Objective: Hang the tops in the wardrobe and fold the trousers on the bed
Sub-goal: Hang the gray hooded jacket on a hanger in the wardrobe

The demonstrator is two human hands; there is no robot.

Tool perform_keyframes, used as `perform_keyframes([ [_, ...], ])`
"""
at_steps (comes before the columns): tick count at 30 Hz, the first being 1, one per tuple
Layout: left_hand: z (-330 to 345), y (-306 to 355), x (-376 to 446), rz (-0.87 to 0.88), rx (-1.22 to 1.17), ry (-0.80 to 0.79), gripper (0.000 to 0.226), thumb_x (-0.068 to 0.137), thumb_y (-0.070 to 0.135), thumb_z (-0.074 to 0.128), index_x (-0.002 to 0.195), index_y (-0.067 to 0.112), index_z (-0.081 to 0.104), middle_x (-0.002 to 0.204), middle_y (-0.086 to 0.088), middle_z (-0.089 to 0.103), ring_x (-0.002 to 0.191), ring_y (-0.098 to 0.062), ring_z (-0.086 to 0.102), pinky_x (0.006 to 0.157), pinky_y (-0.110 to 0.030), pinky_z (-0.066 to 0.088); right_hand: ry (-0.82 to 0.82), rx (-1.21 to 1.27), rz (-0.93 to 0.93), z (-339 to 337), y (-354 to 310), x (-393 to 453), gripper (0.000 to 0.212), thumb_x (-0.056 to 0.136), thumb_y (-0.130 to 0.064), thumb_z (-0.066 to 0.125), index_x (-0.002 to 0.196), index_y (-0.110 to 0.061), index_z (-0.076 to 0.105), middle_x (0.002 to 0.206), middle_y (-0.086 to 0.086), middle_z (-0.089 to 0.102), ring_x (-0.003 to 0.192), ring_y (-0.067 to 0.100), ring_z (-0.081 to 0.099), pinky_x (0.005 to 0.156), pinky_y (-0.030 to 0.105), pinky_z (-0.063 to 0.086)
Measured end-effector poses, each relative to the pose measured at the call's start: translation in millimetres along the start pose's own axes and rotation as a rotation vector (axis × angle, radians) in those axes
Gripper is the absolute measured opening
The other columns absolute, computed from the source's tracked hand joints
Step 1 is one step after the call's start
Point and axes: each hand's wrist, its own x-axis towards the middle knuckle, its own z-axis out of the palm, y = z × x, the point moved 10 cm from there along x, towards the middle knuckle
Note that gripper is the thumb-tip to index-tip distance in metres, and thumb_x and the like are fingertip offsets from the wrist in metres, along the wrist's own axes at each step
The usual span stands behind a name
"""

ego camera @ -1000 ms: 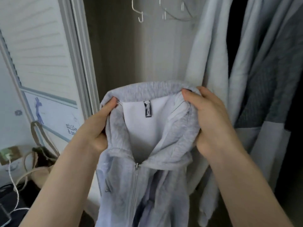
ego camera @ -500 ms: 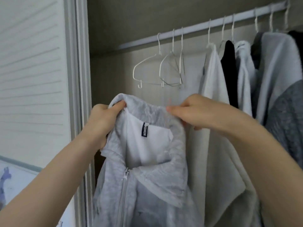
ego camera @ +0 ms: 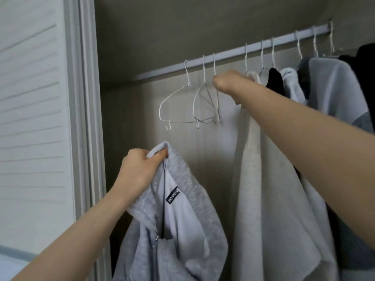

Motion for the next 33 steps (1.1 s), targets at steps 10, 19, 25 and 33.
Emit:
perform_keyframes([
  [10, 2.9, -13.2, 9.0, 0.031, 0.034, -0.015, 0.051, 0.089, 0.045, 0.062, 0.056, 0.011, 0.045, 0.052, -0.006, 0.039, 0.052, -0.018, 0.037, 0.054, -0.033, 0.032, -0.119, 0.493, 0.117, 45.3, 16.9, 23.9, 0.036, 0.101, -0.021, 0.04, 0.133, -0.006, 0.043, 0.086, 0.004, 0.041, 0.071, 0.019, 0.04, 0.081, 0.027, 0.031],
  [19, 0.6, -25.6, -11.0, 0.067, 0.097, 0.003, 0.054, 0.09, 0.04, 0.062, 0.069, -0.01, 0.059, 0.056, -0.009, 0.053, 0.051, -0.015, 0.044, 0.047, -0.024, 0.035, -0.078, 0.604, 0.117, 63.9, 6.7, 45.7, 0.031, 0.098, -0.017, 0.038, 0.126, -0.005, 0.046, 0.107, 0.008, 0.039, 0.094, 0.021, 0.038, 0.09, 0.034, 0.04],
  [25, -7.8, -22.3, -9.4, 0.063, 0.122, 0.041, 0.059, 0.09, 0.042, 0.062, 0.073, -0.014, 0.056, 0.058, -0.009, 0.051, 0.054, -0.018, 0.043, 0.052, -0.029, 0.035, 0.044, 0.699, 0.099, 41.8, 7.8, 48.2, 0.046, 0.098, -0.018, 0.035, 0.142, -0.007, 0.035, 0.133, 0.013, 0.044, 0.114, 0.03, 0.049, 0.101, 0.042, 0.04],
  [33, 11.8, -20.1, -13.4, 0.011, 0.171, -0.001, 0.05, 0.09, 0.041, 0.064, 0.057, 0.007, 0.048, 0.053, -0.009, 0.044, 0.05, -0.017, 0.04, 0.046, -0.025, 0.032, 0.154, 0.655, -0.106, 16.6, 28.0, -32.8, 0.013, 0.095, -0.021, 0.038, 0.103, -0.014, 0.044, 0.088, 0.002, 0.049, 0.077, 0.017, 0.05, 0.078, 0.038, 0.048],
])
